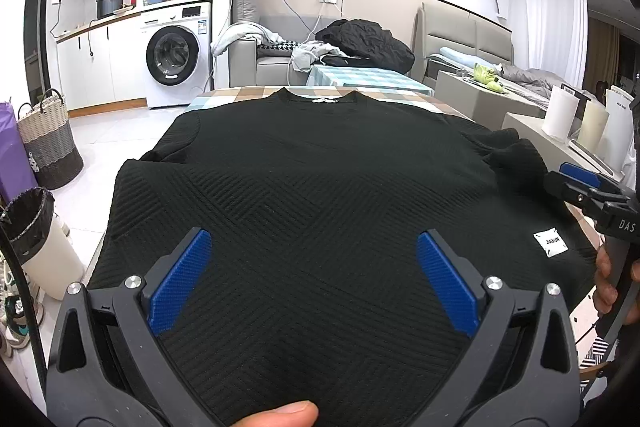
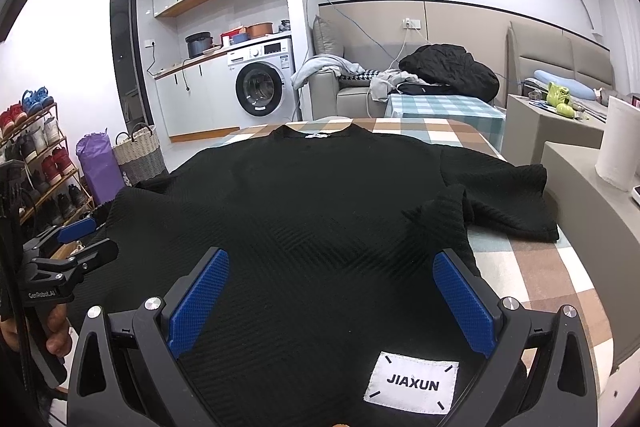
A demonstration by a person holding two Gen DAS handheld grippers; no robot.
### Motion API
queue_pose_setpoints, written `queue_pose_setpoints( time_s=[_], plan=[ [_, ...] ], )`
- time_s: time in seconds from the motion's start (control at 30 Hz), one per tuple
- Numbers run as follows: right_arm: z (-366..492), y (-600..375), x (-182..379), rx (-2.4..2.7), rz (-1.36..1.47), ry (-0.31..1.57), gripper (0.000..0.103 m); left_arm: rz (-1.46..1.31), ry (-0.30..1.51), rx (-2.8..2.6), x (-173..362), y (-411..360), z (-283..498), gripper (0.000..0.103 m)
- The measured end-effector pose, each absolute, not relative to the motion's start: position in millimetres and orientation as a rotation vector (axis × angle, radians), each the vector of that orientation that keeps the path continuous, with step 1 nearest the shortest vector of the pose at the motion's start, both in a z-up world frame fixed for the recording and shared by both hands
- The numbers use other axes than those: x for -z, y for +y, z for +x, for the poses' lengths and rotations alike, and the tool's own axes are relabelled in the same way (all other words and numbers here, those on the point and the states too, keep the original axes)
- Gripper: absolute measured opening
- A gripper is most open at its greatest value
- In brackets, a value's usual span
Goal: Fold small clothes
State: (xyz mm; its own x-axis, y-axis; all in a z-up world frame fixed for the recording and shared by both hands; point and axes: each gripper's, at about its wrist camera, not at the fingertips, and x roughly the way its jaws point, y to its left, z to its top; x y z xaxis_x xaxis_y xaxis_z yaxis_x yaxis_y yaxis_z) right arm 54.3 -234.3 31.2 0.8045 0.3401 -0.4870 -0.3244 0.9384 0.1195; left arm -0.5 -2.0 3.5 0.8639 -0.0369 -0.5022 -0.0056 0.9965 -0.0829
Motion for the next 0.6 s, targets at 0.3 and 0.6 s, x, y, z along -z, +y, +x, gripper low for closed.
queue_pose_setpoints(
  time_s=[0.3, 0.6],
  plan=[
    [51.6, -236.3, -30.7, -0.353, 0.030, 0.520, 0.103, -0.080, 0.526, 0.016, -4.0, -3.7, -0.9, 0.102],
    [49.1, -235.5, -30.0, -0.352, 0.029, 0.521, 0.103, -0.078, 0.525, 0.017, -4.5, -5.5, -1.6, 0.102]
  ],
)
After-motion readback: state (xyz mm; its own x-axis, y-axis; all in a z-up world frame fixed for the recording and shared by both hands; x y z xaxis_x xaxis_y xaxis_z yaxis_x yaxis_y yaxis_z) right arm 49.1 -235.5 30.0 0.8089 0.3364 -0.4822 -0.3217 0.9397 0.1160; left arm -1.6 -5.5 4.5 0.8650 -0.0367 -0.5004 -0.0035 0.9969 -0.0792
